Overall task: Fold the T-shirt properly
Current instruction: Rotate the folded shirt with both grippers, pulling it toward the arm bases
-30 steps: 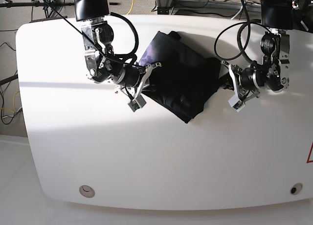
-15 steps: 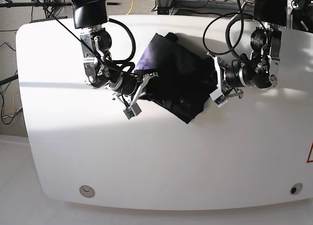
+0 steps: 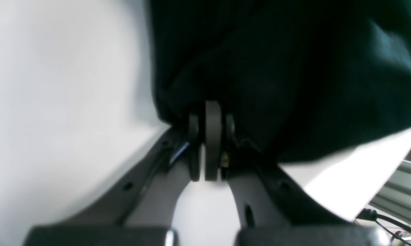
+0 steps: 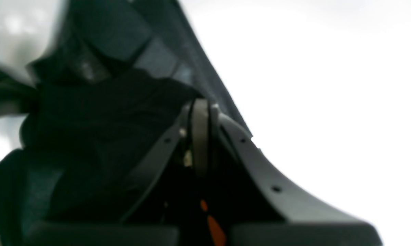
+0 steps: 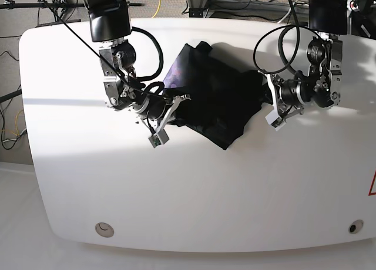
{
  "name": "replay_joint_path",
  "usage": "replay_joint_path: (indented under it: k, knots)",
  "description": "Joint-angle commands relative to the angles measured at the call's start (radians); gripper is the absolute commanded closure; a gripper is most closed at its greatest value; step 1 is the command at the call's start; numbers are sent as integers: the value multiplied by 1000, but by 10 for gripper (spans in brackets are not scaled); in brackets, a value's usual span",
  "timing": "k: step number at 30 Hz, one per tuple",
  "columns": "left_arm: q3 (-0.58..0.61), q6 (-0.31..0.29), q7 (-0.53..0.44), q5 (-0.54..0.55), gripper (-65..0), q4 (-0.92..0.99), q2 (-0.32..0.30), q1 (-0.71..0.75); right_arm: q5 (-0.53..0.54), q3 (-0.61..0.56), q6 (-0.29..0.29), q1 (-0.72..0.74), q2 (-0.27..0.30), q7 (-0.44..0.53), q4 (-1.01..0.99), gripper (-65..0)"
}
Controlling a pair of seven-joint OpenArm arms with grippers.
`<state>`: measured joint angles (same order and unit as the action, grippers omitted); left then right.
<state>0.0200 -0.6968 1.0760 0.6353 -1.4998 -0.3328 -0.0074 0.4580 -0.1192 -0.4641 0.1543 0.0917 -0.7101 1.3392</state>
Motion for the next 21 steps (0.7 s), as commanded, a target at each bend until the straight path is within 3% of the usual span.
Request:
replay_joint_path:
  k: [1,5,9,21]
  knots:
    - [-24,-1,-6,10,-4,-45,-14,-5,14,7,-5,32,-1,-18,40,0]
    - [-46,-1,-3,9,0,-57,-21,-11,28,8,-8,38,-1,-139,155,0]
    - [-48,-1,-1,18,0,-49,-24,-23,34,8,-7,16,2,-193,260,0]
    - [-55,-1,29,35,0,-244,-15,35,47,38,-19,6,6,-221,377,0]
